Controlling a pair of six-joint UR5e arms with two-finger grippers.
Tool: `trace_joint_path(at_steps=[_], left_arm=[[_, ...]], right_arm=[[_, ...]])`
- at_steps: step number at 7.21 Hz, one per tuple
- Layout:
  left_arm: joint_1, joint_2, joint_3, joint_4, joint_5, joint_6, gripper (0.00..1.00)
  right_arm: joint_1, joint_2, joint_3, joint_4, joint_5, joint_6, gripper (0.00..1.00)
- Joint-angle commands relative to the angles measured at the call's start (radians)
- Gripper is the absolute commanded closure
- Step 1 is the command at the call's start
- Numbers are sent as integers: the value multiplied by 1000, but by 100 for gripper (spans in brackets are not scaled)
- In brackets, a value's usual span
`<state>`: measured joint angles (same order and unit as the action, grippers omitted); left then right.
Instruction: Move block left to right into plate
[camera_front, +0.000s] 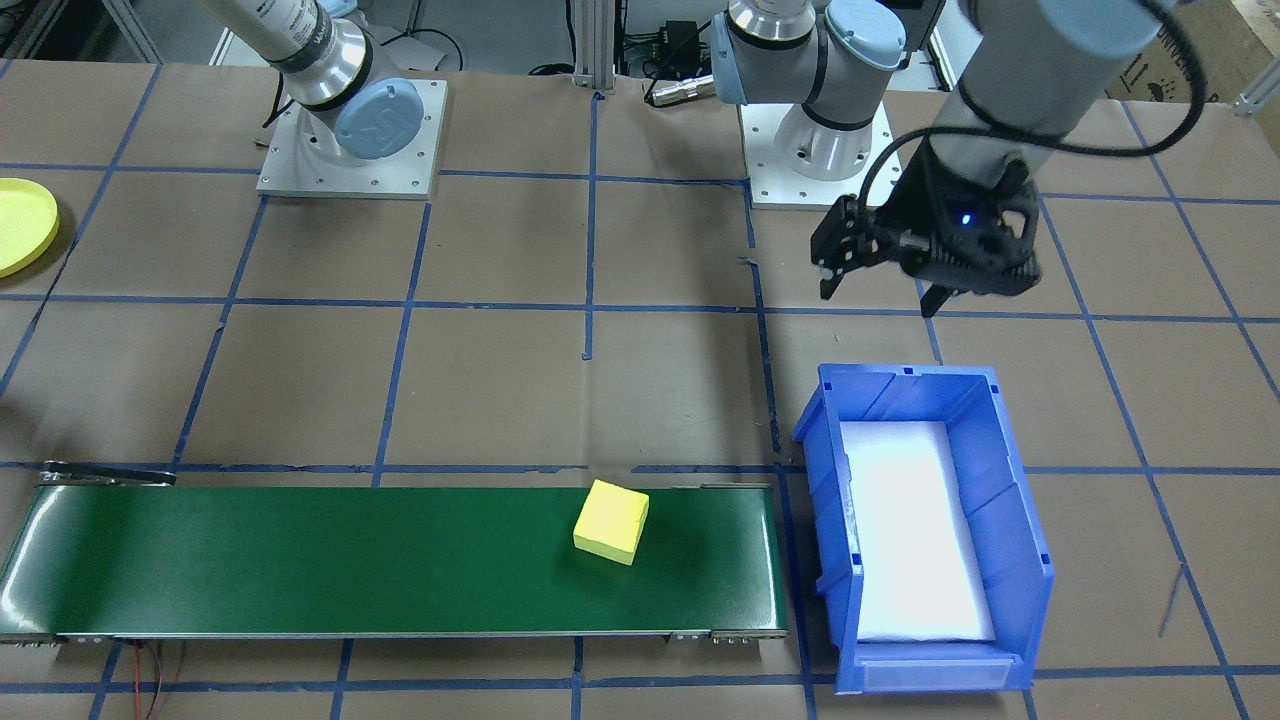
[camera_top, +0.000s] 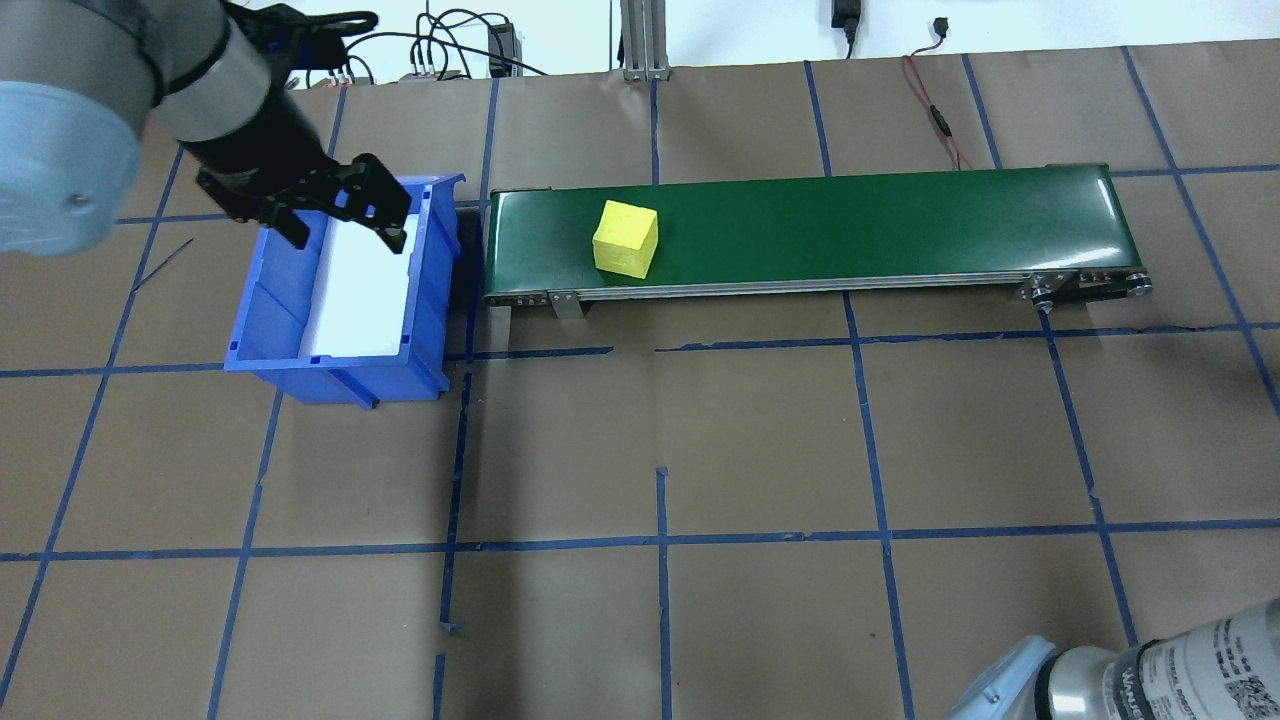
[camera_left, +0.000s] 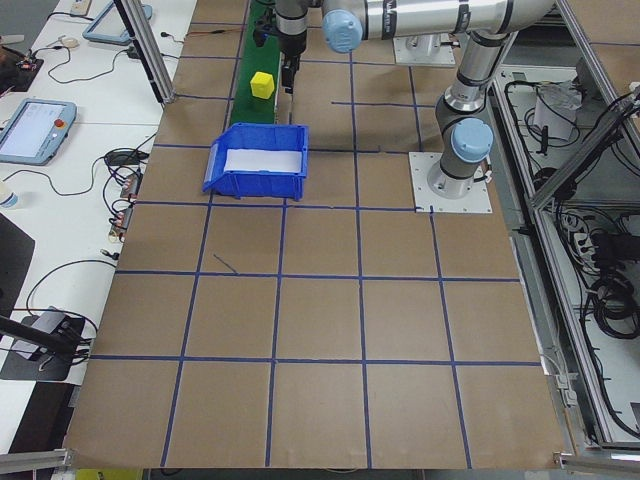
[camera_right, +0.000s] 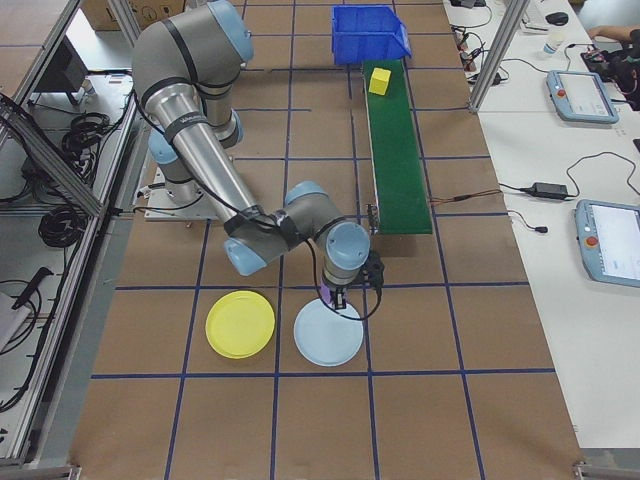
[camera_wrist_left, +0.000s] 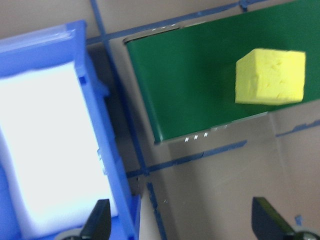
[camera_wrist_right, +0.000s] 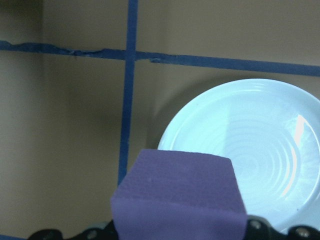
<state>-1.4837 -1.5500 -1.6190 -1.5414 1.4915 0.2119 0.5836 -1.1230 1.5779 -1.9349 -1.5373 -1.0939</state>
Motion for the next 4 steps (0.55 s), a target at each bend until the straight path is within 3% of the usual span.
trace_joint_path(at_steps=[1, 3, 4], left_arm=[[22, 90, -19, -134, 0, -9, 0], [19, 94, -13, -135, -10, -29, 0], [19, 94, -19, -125, -14, -14, 0]], right_arm=[[-47, 70, -1, -91, 5, -43, 42], [-53, 97, -16, -95, 6, -41, 39], [-54, 103, -27, -95, 6, -38, 26]])
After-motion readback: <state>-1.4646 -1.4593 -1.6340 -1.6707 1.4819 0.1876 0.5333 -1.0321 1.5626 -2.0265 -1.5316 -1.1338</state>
